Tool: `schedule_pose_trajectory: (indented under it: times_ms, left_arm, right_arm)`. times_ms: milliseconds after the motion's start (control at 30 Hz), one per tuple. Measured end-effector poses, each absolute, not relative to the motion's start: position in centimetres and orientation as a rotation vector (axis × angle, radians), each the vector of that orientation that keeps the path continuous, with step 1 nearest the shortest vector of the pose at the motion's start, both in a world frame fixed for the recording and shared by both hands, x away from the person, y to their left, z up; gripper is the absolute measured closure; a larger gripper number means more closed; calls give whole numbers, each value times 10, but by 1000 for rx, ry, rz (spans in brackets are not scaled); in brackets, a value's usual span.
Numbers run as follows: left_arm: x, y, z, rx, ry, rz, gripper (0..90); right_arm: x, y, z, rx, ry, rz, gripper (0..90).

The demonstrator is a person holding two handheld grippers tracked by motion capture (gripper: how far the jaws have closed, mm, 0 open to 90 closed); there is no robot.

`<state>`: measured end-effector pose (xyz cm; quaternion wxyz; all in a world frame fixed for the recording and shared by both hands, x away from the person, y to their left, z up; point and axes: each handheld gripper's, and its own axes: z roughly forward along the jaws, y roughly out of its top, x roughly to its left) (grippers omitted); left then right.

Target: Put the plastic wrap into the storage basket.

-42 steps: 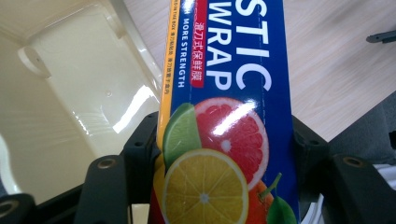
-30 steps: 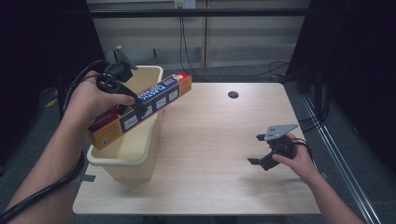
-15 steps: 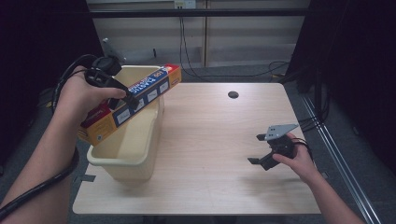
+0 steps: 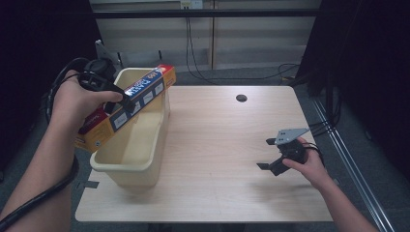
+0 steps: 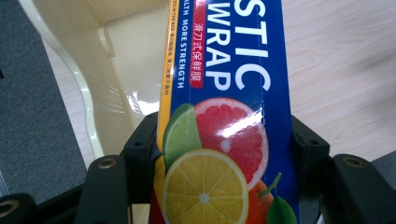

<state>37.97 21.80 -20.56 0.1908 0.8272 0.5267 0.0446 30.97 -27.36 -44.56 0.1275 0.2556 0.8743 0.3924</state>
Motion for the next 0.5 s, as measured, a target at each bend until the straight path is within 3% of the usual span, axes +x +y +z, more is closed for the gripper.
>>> schedule_pose_trajectory:
  times_ms: [500]
  left_arm:
    - [371, 231, -207, 2265, 1555, 148, 405]
  right_arm:
    - [311, -274, -448, 736, 2555, 1149, 24]
